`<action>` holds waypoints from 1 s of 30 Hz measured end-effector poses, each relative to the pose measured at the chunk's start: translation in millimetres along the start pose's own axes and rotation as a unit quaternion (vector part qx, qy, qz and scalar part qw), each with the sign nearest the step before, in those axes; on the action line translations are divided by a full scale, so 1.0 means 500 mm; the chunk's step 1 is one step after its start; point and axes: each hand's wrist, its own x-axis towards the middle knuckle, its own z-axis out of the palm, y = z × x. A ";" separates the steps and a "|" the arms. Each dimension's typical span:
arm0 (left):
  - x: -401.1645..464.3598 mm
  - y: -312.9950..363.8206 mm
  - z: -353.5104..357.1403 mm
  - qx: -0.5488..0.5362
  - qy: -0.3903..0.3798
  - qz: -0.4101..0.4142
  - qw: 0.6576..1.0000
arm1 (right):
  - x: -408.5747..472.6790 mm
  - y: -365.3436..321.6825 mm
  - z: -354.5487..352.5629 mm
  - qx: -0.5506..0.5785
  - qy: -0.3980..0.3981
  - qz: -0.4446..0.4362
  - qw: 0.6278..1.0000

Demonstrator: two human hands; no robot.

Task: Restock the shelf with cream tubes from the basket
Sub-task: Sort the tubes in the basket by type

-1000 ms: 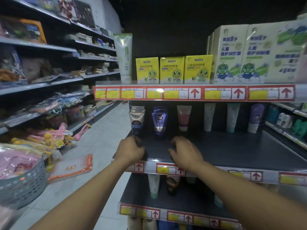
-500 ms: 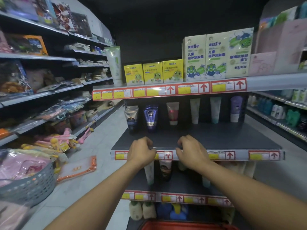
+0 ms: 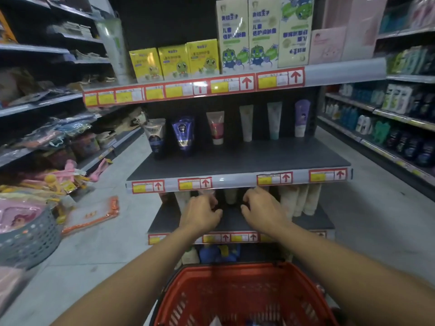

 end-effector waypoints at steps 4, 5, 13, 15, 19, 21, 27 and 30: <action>-0.025 -0.004 0.063 -0.002 -0.036 -0.005 0.999 | -0.036 0.044 0.043 -0.009 -0.037 0.018 0.999; -0.030 -0.009 0.080 -0.002 -0.048 -0.009 0.999 | -0.045 0.055 0.055 -0.007 -0.048 0.022 0.999; -0.064 -0.064 0.215 -0.006 -0.134 -0.055 0.989 | -0.120 0.125 0.172 -0.021 -0.123 0.064 0.990; -0.077 -0.084 0.247 -0.004 -0.148 -0.062 0.987 | -0.145 0.141 0.204 -0.012 -0.153 0.075 0.985; -0.104 -0.123 0.306 -0.001 -0.187 -0.070 0.980 | -0.193 0.169 0.265 -0.025 -0.206 0.099 0.973; -0.118 -0.145 0.333 -0.015 -0.208 -0.088 0.974 | -0.216 0.179 0.296 -0.029 -0.240 0.113 0.964; -0.163 -0.227 0.417 -0.046 -0.274 -0.157 0.948 | -0.273 0.186 0.381 -0.039 -0.258 0.117 0.958; -0.193 -0.265 0.457 -0.051 -0.297 -0.174 0.938 | -0.293 0.185 0.417 -0.064 -0.271 0.103 0.955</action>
